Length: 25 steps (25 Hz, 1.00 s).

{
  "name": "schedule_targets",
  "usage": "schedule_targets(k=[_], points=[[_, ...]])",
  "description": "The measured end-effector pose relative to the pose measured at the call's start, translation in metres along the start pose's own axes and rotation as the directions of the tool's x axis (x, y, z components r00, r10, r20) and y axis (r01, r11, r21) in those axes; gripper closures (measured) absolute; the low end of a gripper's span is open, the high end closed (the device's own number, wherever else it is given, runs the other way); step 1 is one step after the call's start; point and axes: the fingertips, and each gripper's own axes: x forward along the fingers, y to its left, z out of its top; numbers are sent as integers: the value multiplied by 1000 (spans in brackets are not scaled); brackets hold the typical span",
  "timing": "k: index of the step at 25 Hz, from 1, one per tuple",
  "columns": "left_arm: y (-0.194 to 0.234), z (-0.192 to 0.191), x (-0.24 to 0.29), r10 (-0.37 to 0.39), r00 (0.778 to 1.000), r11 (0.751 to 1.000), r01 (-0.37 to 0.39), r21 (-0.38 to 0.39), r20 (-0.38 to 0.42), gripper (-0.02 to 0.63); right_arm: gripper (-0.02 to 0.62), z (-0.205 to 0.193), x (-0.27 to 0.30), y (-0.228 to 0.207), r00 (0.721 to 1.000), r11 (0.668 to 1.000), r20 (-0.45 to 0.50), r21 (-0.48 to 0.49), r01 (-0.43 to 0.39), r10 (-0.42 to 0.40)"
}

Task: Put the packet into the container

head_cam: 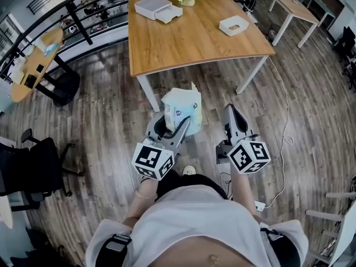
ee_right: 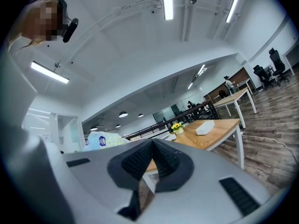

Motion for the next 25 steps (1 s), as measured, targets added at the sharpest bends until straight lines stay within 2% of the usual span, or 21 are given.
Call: schedule_targets(k=[15,25], points=[[3,1,56,-67,998,998,67,-15,-9,393,584,6,20,-34,998,998,-3,2,55,-55],[25,6,123,-106,994,994,106,-6,-20,391,584,22,73,-71,997,997,-2,-3,78,-78]])
